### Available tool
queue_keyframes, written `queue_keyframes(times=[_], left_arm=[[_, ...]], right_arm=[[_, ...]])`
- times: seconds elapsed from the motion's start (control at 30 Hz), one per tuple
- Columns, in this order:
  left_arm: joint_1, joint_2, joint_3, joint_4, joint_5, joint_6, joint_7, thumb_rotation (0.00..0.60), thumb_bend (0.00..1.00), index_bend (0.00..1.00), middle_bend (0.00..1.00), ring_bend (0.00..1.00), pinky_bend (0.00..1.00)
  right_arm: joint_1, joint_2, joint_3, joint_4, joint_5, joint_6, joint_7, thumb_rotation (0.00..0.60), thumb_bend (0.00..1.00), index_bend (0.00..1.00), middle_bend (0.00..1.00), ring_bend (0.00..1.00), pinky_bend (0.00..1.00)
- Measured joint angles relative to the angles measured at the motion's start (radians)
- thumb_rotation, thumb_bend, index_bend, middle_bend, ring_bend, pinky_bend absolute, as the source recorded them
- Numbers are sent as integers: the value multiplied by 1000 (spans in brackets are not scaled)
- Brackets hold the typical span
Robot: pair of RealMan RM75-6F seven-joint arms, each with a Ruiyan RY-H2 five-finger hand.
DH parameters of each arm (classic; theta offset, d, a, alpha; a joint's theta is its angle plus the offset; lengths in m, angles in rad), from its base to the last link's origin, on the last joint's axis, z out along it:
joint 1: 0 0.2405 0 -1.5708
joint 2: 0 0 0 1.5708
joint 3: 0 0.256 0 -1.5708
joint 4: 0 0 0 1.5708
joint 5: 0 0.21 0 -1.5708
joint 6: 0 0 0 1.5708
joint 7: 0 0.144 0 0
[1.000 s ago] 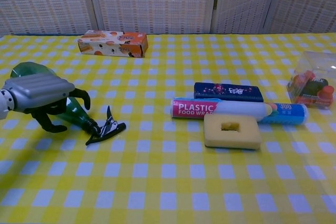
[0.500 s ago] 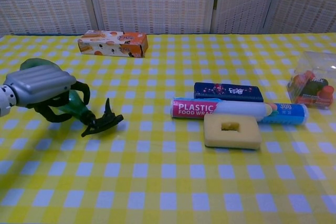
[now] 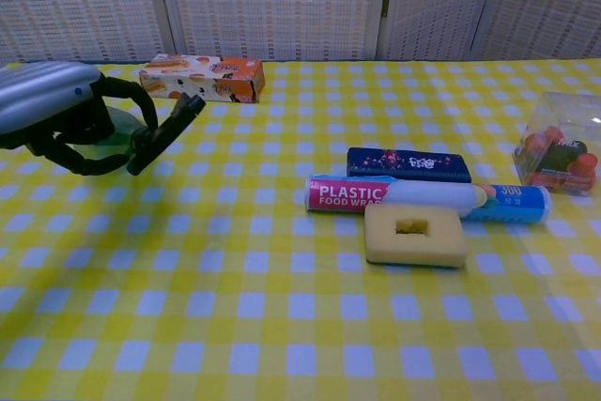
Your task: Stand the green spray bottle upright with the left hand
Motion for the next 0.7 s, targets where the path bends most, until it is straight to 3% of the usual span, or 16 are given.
queue_keyframes(times=[0.3,0.7], left_arm=[[25,222,-64,-277,-150,-52,-180,600,579,703,1000,1000,1000],[9,544,-129,-497,-361,-320,-473,600,625,702,1000,1000,1000]], right_arm=[[-8,4,-7,5,-24,23,19,600,329,0,0,0,0],[-4,-11,-6,2,-23,11,-12,600,329,0,0,0,0]])
